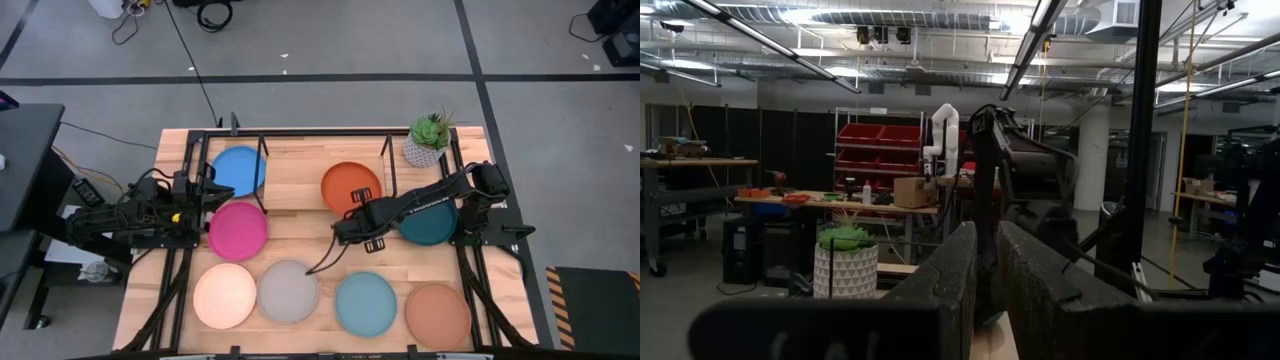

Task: Place and stack plates onto a shelf
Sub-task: Put the orange plate on the shelf, then stack the dark green plate on top of the orange plate on the shelf

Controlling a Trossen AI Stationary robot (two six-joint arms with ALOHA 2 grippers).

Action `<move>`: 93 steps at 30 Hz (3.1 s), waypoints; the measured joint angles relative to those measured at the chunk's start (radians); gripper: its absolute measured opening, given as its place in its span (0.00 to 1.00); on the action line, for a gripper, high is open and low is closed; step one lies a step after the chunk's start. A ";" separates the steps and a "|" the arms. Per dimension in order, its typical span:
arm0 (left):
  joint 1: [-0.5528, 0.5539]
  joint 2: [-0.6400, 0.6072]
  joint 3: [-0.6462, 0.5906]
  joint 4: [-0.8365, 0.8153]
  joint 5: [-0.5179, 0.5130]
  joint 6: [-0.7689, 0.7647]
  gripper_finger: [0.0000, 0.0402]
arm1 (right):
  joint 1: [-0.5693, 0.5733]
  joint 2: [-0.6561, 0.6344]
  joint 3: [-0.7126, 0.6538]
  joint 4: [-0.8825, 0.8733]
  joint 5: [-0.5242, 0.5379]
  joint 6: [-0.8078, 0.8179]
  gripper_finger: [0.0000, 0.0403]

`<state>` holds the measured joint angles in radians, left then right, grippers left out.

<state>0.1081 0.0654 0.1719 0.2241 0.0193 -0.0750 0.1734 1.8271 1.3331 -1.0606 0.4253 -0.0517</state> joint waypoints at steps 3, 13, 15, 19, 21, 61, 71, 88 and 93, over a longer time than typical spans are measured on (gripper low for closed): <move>0.000 0.000 0.000 0.000 0.000 0.000 0.13 | -0.037 0.000 0.000 0.000 -0.008 0.013 0.06; 0.000 0.000 0.000 -0.006 0.000 0.000 0.13 | -0.109 0.000 0.000 -0.001 -0.025 0.026 0.06; 0.000 0.000 0.000 -0.006 0.000 0.000 0.13 | -0.117 0.000 0.000 -0.002 -0.036 0.026 0.06; 0.000 0.000 0.000 -0.006 0.000 0.000 0.13 | -0.124 0.000 0.000 -0.001 -0.052 0.041 0.07; 0.000 0.000 0.000 -0.006 0.000 0.000 0.13 | -0.124 0.000 0.000 -0.001 -0.052 0.041 0.10; 0.000 0.000 0.000 -0.012 0.000 -0.013 0.13 | 0.229 0.001 0.056 -0.349 -0.256 0.751 0.31; 0.000 0.000 0.000 -0.012 0.000 -0.012 0.13 | 0.276 -0.007 -0.081 -0.341 -0.281 0.815 0.31; 0.000 0.000 0.000 -0.012 0.000 -0.008 0.13 | 0.275 -0.329 -0.471 -0.138 -0.377 1.028 0.31; 0.000 0.000 0.000 -0.011 0.000 -0.008 0.13 | 0.275 -0.352 -0.525 -0.074 -0.401 1.008 0.31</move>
<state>0.1081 0.0654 0.1719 0.2127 0.0196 -0.0826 0.4484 1.4749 0.8077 -1.1348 0.0242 0.9561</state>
